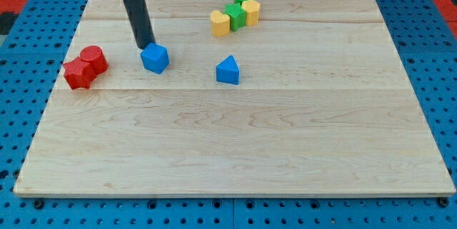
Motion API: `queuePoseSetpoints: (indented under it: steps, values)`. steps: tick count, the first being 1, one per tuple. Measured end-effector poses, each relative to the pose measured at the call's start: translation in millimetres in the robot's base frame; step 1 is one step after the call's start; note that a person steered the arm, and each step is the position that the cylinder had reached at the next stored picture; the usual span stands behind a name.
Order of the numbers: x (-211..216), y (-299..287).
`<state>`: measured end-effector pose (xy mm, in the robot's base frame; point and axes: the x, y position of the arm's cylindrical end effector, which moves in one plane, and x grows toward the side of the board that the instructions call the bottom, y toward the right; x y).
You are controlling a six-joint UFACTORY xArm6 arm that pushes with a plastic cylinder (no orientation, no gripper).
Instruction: Move the blue cube below the blue triangle
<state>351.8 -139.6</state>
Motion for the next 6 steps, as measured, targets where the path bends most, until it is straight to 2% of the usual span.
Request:
queuePoseSetpoints:
  steps: [1, 2, 3, 4, 5, 6]
  values:
    - [-4, -53]
    - [14, -33]
    - [28, 39]
    - [40, 36]
    - [72, 37]
    - [76, 78]
